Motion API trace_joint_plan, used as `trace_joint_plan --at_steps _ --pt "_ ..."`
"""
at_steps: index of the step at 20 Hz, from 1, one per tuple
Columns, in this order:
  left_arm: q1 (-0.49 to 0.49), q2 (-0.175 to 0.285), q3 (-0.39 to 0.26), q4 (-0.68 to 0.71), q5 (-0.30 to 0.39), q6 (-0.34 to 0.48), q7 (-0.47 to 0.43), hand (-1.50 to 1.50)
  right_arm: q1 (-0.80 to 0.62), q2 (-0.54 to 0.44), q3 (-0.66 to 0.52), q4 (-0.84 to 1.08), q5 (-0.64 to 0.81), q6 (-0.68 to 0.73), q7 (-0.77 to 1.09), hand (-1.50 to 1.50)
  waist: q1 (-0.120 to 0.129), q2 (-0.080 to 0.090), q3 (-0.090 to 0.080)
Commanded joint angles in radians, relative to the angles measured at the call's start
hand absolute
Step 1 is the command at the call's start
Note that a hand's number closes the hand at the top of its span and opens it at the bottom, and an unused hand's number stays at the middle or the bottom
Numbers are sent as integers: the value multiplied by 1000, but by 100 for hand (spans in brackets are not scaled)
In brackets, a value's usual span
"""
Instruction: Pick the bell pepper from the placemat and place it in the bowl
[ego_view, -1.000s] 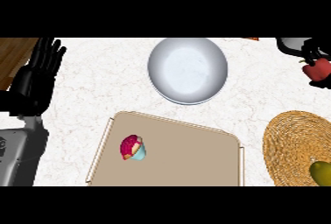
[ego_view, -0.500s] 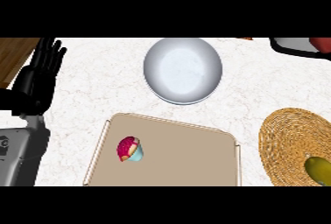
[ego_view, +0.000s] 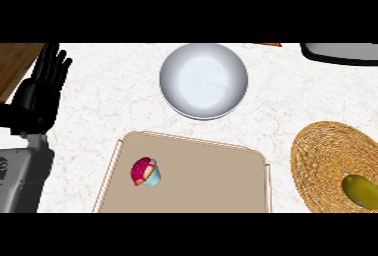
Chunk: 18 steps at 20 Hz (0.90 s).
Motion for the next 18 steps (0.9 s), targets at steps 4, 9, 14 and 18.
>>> trace_joint_plan --at_steps 4,9,14,18 --pt "10 -5 5 1 -16 22 -7 0 -115 56 8 42 -23 307 -84 150 -21 -11 -2" --pt "35 15 27 -11 13 -9 -1 0 -151 164 38 45 -12 313 -39 150 -36 -18 -3" --pt "52 10 25 -5 -1 1 -6 0 -201 278 75 41 8 309 26 150 -55 -23 -3" --pt "47 39 50 -38 18 -10 22 0 -197 370 91 48 12 298 72 150 -62 -28 -3"
